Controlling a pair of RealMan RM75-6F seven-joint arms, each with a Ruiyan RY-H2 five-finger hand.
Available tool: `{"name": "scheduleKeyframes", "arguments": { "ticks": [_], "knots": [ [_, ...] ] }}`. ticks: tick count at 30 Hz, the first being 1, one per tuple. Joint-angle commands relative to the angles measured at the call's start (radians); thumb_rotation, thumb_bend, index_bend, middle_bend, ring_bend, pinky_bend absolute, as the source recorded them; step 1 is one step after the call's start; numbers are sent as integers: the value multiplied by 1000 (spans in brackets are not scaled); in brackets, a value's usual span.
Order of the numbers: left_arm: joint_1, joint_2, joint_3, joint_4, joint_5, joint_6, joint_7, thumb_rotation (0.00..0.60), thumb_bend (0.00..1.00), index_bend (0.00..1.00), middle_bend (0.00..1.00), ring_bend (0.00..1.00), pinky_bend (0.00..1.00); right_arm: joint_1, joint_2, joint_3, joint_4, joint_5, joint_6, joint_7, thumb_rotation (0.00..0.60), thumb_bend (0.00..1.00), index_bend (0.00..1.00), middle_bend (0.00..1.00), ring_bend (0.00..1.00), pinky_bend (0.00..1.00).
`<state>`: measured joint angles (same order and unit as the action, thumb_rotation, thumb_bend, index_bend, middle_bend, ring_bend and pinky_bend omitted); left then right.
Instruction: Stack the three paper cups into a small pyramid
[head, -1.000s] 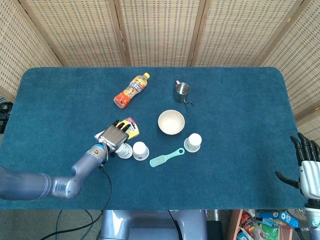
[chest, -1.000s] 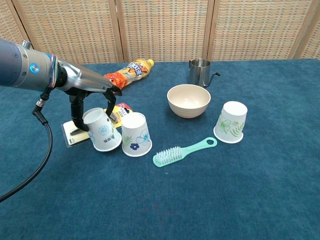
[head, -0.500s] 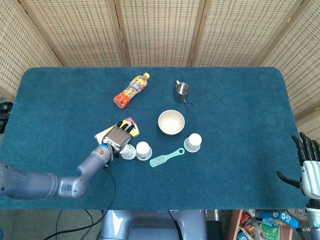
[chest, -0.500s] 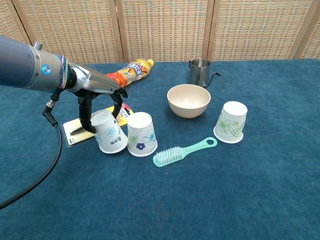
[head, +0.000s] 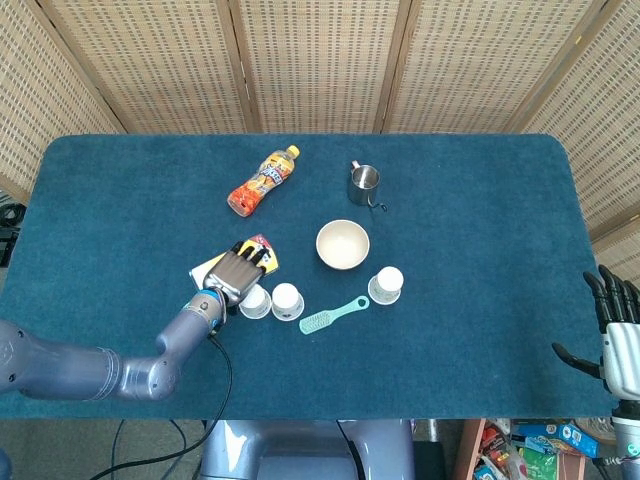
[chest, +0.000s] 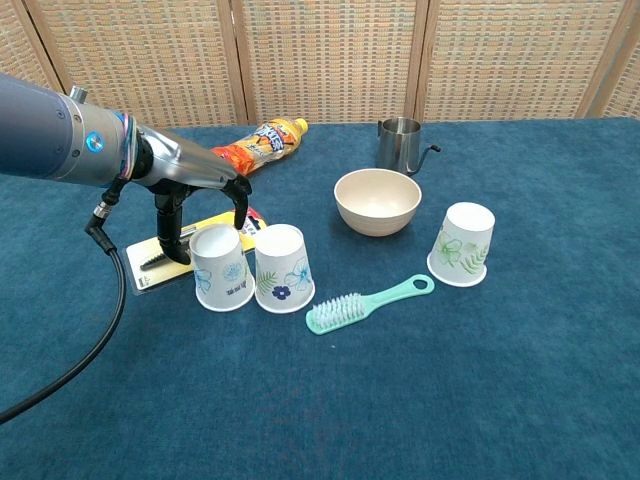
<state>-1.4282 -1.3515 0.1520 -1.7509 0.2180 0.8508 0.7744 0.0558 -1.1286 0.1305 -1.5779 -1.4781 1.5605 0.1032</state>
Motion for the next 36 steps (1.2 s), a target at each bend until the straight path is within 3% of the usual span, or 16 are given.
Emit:
{"name": "scheduleKeyframes", "arguments": {
  "ticks": [1, 6, 11, 15, 20, 26, 29, 36],
  "knots": [
    [6, 0, -3, -3, 7, 6, -3, 600, 267, 163, 0, 0, 0, 0, 1, -1, -1, -1, -1, -1, 600, 96, 0, 0, 0, 0],
    [43, 30, -30, -35, 55, 20, -56, 600, 266, 153, 0, 0, 0, 0, 2, -2, -4, -4, 1, -1, 600, 96, 0, 0, 0, 0],
    [139, 120, -59, -138, 235, 109, -162, 600, 266, 152, 0, 0, 0, -1, 1, -4, -7, -6, 1, -3, 600, 97, 0, 0, 0, 0],
    [251, 174, -33, -227, 440, 302, -189, 600, 266, 153, 0, 0, 0, 3, -2, -8, -16, -12, -3, -17, 600, 96, 0, 0, 0, 0],
    [453, 195, 40, -291, 733, 572, -232, 600, 267, 141, 0, 0, 0, 8, -7, -18, -32, -19, -17, -52, 600, 96, 0, 0, 0, 0],
    [709, 136, 137, -219, 997, 826, -292, 600, 266, 113, 0, 0, 0, 18, -19, -30, -44, -22, -41, -102, 600, 96, 0, 0, 0, 0],
    [826, 92, 153, -134, 1095, 932, -329, 600, 266, 105, 0, 0, 0, 23, -22, -36, -54, -13, -63, -125, 600, 96, 0, 0, 0, 0],
    [970, 45, 161, -18, 1183, 1007, -422, 600, 267, 98, 0, 0, 0, 33, -30, -43, -59, -1, -92, -152, 600, 97, 0, 0, 0, 0]
  ]
}}
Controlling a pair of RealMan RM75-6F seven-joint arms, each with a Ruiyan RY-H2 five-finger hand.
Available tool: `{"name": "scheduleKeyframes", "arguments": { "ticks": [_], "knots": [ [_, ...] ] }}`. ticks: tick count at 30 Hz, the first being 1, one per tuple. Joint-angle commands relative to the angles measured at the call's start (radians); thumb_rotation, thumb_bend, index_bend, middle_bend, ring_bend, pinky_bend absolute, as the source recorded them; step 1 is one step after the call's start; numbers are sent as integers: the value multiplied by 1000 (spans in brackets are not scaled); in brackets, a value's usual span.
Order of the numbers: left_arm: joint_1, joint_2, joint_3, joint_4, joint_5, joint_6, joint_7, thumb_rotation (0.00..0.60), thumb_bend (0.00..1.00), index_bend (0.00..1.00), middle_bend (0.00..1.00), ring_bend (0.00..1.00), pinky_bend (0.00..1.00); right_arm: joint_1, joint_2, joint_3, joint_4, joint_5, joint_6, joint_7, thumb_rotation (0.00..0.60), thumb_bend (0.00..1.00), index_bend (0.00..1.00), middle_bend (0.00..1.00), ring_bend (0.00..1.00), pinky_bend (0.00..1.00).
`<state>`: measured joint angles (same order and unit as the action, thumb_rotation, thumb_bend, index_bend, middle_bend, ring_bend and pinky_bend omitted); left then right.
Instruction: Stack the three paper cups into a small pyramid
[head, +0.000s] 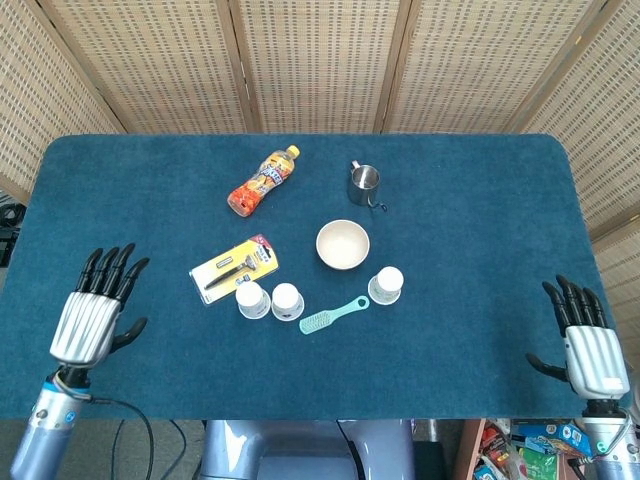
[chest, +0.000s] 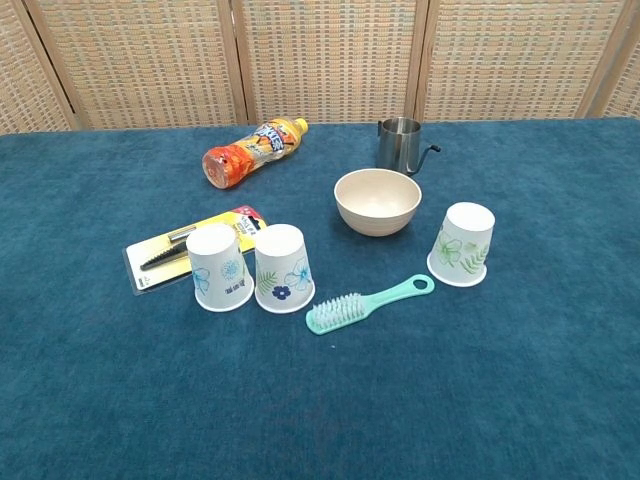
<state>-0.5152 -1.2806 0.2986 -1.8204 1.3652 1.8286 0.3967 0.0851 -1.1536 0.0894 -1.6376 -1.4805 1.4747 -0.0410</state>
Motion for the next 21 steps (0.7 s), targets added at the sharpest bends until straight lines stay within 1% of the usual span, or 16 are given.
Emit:
{"name": "scheduleKeyframes", "arguments": {
  "ticks": [1, 5, 10, 12, 17, 21],
  "knots": [
    [75, -30, 12, 69, 45, 35, -53, 600, 267, 98, 0, 0, 0, 6, -9, -2, 4, 0, -8, -12, 600, 96, 0, 0, 0, 0],
    [139, -38, -5, 119, 85, 56, -81, 600, 266, 98, 0, 0, 0, 14, -27, -7, 15, -5, -19, -28, 600, 96, 0, 0, 0, 0],
    [178, -45, -22, 146, 115, 54, -106, 600, 266, 96, 0, 0, 0, 19, -38, -12, 25, -5, -29, -39, 600, 96, 0, 0, 0, 0],
    [191, -44, -27, 162, 128, 38, -110, 600, 266, 96, 0, 0, 0, 22, -42, -14, 29, -4, -36, -46, 600, 96, 0, 0, 0, 0],
    [219, -30, -62, 163, 144, 13, -127, 600, 266, 96, 0, 0, 0, 32, -55, -21, 27, -12, -48, -65, 600, 97, 0, 0, 0, 0],
    [235, -20, -88, 163, 154, -15, -131, 600, 266, 96, 0, 0, 0, 58, -71, -8, 7, -7, -79, -58, 600, 97, 18, 0, 0, 0]
  ]
}}
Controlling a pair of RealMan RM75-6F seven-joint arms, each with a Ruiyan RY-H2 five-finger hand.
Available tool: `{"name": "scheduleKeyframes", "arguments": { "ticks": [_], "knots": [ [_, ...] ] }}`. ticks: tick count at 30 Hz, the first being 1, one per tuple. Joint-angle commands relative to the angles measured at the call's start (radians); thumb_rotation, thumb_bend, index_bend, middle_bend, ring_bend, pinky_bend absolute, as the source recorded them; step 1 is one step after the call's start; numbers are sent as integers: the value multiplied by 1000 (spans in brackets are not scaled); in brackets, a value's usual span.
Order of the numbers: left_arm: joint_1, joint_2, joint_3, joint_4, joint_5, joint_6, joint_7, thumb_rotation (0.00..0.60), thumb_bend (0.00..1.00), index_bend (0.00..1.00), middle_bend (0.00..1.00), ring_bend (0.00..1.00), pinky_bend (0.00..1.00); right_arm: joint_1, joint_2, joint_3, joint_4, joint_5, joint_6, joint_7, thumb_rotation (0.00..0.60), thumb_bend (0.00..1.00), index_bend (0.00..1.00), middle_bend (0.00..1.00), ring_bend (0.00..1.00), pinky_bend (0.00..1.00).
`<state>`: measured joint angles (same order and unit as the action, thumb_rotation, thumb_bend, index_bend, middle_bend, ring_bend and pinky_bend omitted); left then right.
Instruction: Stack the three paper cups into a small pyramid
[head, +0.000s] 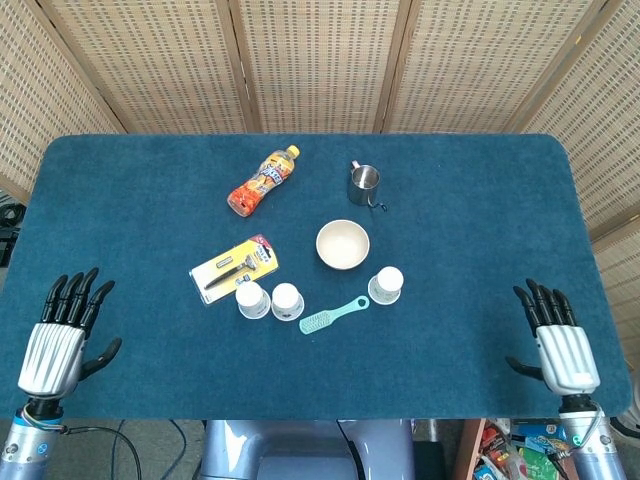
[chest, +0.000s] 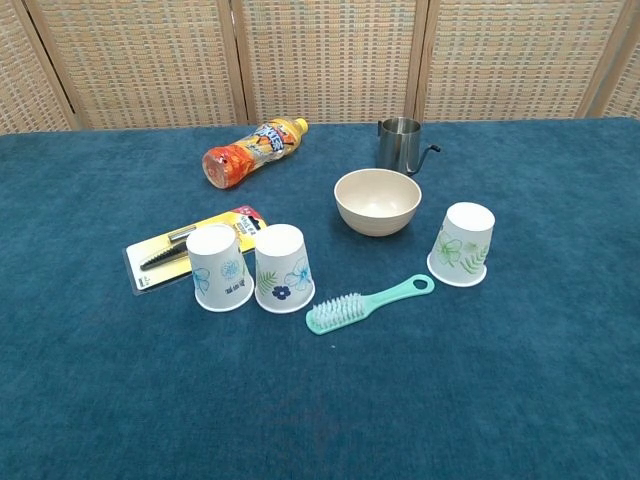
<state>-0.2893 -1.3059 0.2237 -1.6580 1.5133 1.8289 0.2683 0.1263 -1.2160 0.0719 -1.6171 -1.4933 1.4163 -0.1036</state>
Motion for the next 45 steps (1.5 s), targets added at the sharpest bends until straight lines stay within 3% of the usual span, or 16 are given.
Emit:
{"name": "scheduleKeyframes", "arguments": {
  "ticks": [1, 4, 8, 19, 30, 45],
  "knots": [
    [10, 6, -19, 1, 5, -29, -1, 600, 266, 96, 0, 0, 0, 48, -17, 29, -28, 10, -50, 0, 600, 97, 43, 0, 0, 0],
    [16, 7, -38, 0, 11, -56, 4, 600, 267, 96, 0, 0, 0, 138, -57, 95, -47, 71, -141, -82, 600, 96, 145, 0, 0, 0],
    [27, 6, -57, 2, 25, -77, 10, 600, 266, 96, 0, 0, 0, 212, -115, 133, -42, 131, -216, -159, 600, 97, 248, 15, 0, 0],
    [49, 2, -110, 24, 27, -147, -6, 600, 266, 96, 0, 0, 0, 378, -261, 201, 52, 341, -370, -317, 600, 96, 280, 37, 0, 0],
    [64, -2, -150, 39, 24, -197, -14, 600, 266, 96, 0, 0, 0, 451, -334, 204, 140, 443, -413, -356, 600, 96, 280, 37, 0, 0],
    [83, 0, -189, 40, 25, -239, -18, 600, 266, 96, 0, 0, 0, 510, -387, 198, 192, 469, -411, -351, 600, 96, 361, 53, 0, 0]
  ]
}}
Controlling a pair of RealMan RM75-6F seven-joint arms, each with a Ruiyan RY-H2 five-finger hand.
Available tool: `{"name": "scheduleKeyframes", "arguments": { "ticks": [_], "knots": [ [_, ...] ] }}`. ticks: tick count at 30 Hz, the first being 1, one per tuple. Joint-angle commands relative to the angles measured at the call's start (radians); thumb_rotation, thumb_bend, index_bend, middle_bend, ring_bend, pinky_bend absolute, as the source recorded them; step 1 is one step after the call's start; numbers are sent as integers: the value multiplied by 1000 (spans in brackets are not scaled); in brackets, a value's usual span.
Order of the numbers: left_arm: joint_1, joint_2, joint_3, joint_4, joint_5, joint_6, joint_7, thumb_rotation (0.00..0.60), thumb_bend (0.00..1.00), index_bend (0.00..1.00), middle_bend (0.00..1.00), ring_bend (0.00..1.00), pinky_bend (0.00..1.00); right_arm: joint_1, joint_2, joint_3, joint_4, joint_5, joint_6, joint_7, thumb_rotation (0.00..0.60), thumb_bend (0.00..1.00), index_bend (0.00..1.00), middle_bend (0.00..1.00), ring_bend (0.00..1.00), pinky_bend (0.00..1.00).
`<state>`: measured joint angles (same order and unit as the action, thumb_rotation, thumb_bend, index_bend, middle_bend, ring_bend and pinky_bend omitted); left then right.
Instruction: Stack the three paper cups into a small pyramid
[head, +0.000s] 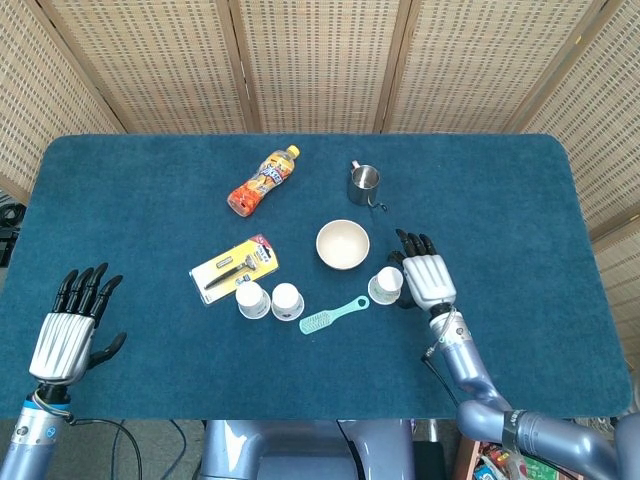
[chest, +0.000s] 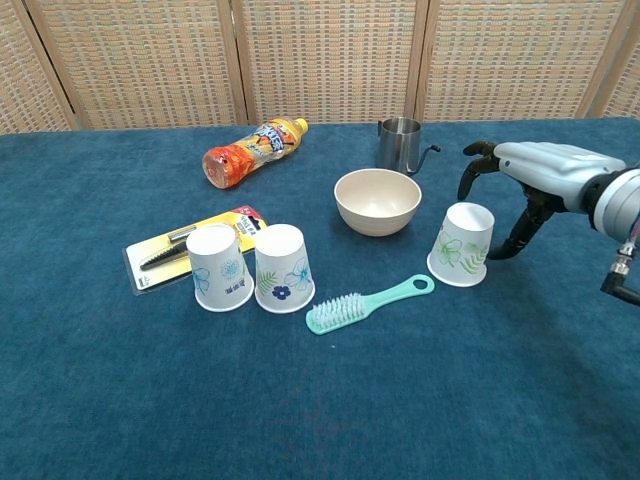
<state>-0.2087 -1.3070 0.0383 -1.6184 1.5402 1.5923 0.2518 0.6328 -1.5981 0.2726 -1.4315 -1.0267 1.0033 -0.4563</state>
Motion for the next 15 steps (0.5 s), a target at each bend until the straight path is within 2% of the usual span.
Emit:
{"name": "scheduleKeyframes", "arguments": {
  "ticks": [1, 15],
  "knots": [
    [3, 2, -6, 0, -4, -5, -3, 600, 266, 96, 0, 0, 0, 5, -9, -3, 11, 4, 3, 4, 600, 96, 370, 56, 0, 0],
    [11, 7, -33, 6, -16, -37, -15, 600, 267, 96, 0, 0, 0, 34, -34, -5, 12, 15, 20, -6, 600, 97, 481, 109, 0, 0]
  ]
}}
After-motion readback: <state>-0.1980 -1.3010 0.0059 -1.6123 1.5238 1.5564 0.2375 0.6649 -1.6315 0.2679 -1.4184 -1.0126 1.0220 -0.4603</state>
